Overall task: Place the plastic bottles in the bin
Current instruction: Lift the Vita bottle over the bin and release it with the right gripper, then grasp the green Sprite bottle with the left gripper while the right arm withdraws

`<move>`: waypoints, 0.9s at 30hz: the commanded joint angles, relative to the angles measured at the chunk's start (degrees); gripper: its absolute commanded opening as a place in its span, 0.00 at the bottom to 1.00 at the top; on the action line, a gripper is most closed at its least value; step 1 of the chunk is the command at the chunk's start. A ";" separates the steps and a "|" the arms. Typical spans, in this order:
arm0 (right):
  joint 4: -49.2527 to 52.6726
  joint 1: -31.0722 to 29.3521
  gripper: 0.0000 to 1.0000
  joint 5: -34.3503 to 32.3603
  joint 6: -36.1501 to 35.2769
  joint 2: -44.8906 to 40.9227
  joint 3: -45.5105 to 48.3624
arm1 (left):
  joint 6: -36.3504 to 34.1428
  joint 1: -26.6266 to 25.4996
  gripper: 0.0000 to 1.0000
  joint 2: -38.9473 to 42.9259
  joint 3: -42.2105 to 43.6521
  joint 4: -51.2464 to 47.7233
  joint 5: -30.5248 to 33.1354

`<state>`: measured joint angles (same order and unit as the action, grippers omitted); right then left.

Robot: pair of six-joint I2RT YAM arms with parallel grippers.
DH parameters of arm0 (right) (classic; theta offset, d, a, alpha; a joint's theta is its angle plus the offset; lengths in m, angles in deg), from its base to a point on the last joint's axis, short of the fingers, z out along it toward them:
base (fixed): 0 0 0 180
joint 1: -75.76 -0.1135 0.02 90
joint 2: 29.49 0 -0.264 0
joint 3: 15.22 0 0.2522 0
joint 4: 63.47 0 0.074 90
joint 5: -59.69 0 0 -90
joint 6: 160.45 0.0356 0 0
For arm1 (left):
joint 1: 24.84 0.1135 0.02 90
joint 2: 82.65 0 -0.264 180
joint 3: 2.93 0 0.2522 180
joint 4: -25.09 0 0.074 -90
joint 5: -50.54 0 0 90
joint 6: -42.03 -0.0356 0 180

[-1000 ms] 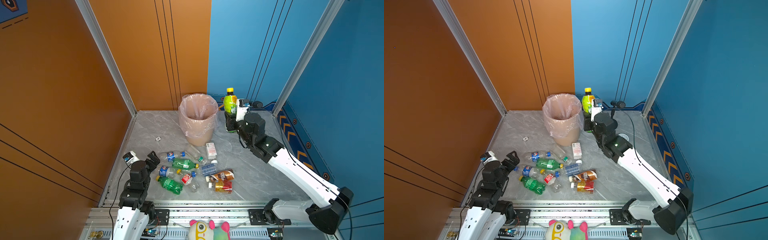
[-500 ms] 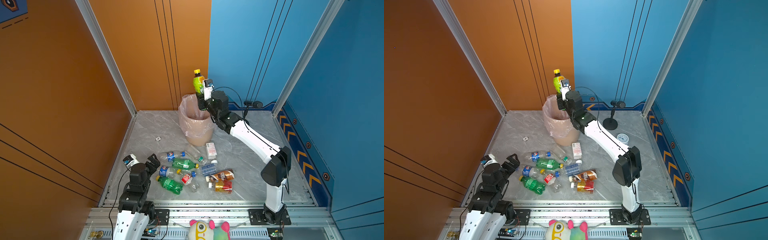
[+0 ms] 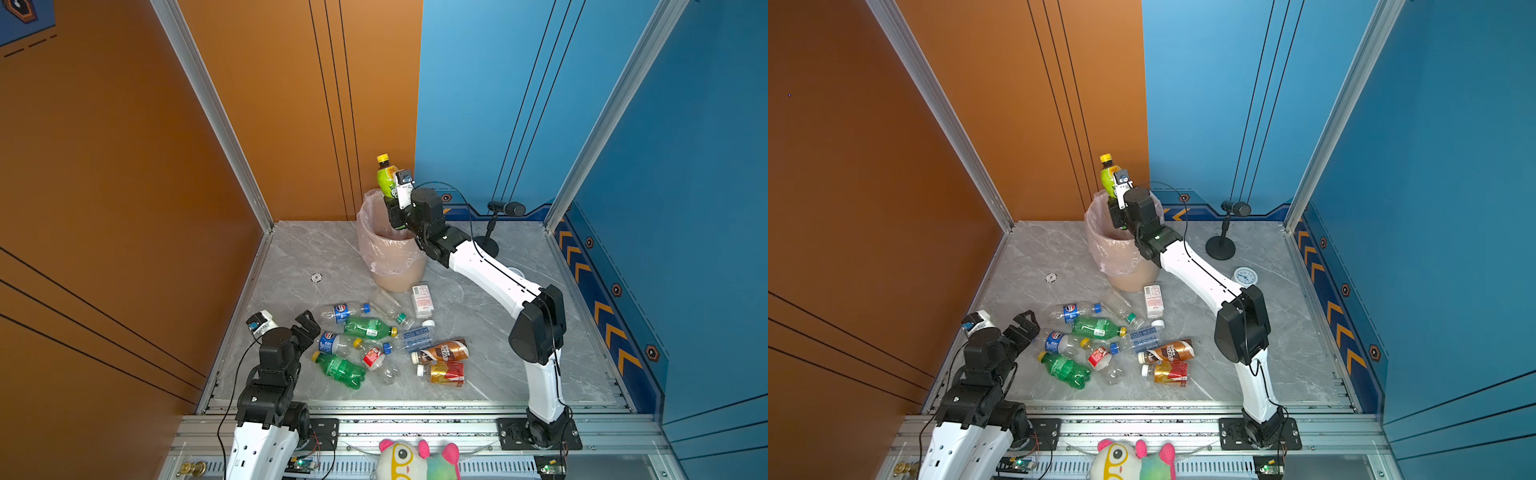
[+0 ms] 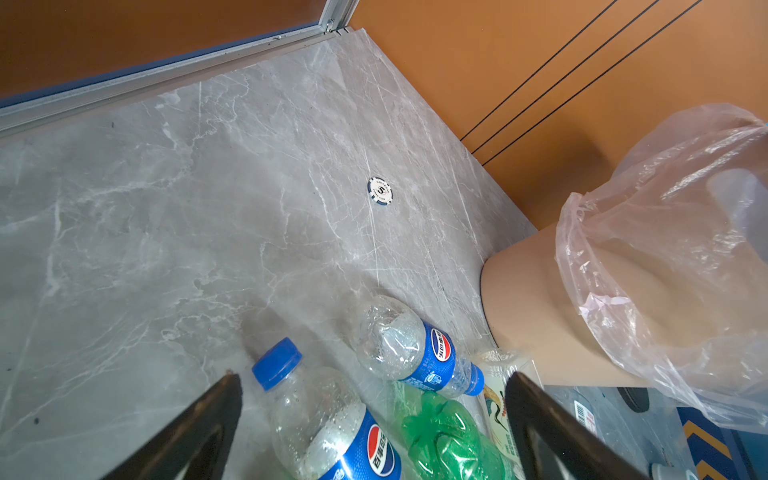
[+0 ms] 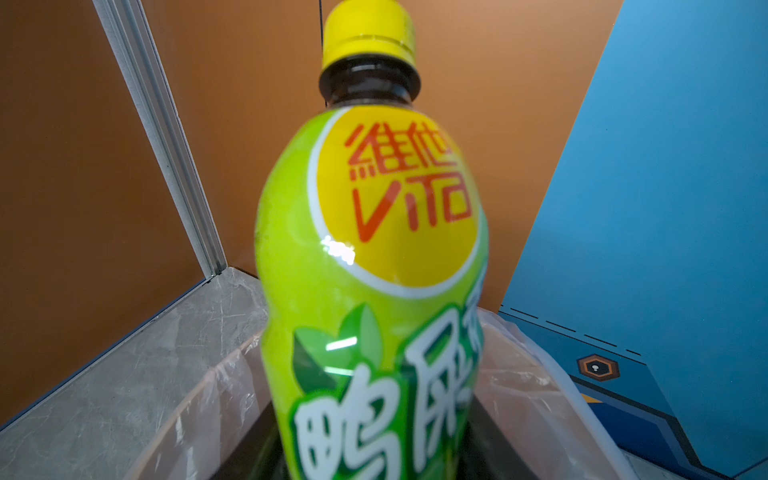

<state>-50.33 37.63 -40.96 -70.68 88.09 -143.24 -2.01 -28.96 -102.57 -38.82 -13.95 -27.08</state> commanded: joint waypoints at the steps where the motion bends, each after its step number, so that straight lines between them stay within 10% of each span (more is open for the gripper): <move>1: 0.40 0.33 0.55 0.97 -0.39 -0.33 0.56 | 0.12 0.35 1.00 0.49 -0.87 -1.73 -0.78; 14: -4.27 0.29 0.99 -2.98 3.54 -18.01 15.85 | 0.72 0.40 0.97 0.84 -1.19 -2.45 -2.64; 27: -4.50 1.68 1.00 -11.45 17.43 -52.91 61.44 | 3.44 0.09 0.91 -3.78 -6.29 -13.21 -10.44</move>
<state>-58.75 38.35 -48.87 -58.53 36.52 -86.70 -0.02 -28.96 -104.91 -41.72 -21.14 -33.27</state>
